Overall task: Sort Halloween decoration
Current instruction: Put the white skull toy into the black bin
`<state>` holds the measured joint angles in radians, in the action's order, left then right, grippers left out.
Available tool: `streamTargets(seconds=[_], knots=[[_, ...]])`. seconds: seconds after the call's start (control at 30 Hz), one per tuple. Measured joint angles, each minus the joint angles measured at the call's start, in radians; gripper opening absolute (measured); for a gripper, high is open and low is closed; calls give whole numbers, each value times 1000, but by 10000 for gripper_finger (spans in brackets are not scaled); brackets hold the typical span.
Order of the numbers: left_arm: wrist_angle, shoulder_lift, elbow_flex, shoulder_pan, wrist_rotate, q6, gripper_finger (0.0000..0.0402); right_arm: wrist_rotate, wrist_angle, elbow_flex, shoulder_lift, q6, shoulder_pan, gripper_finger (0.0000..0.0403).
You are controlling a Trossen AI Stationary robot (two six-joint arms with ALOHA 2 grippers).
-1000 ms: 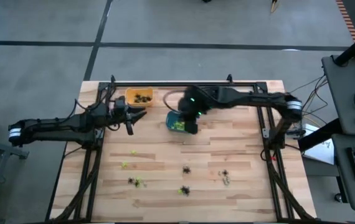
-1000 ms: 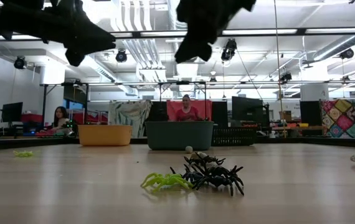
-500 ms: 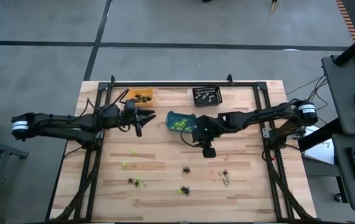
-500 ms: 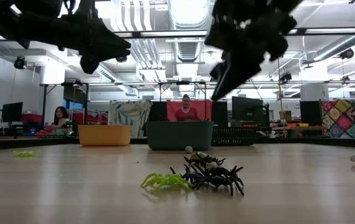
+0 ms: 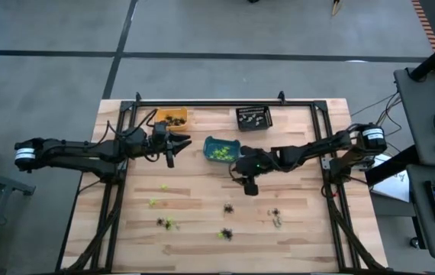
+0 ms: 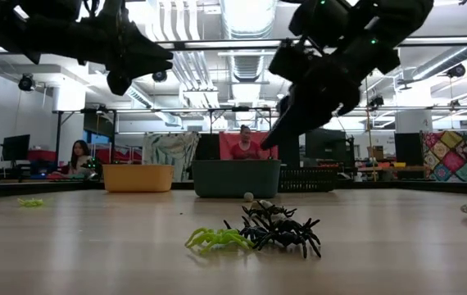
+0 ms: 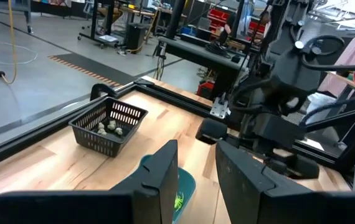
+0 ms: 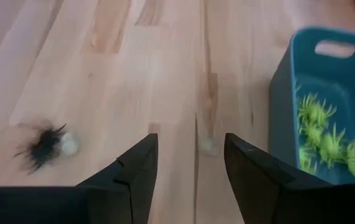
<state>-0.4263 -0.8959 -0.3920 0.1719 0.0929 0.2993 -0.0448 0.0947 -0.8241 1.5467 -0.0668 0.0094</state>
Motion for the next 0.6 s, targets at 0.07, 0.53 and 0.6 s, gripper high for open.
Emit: streamTargets(seconds=[0.07, 0.53, 0.6], knots=[[-6, 0, 0, 0, 0, -2, 91, 26, 13, -19, 32, -8, 12, 175], [5, 0, 0, 0, 0, -10, 91, 122, 14, -127, 205, 22, 21, 176], [12, 0, 0, 0, 0, -10, 91, 147, 2, -132, 209, 22, 24, 176]])
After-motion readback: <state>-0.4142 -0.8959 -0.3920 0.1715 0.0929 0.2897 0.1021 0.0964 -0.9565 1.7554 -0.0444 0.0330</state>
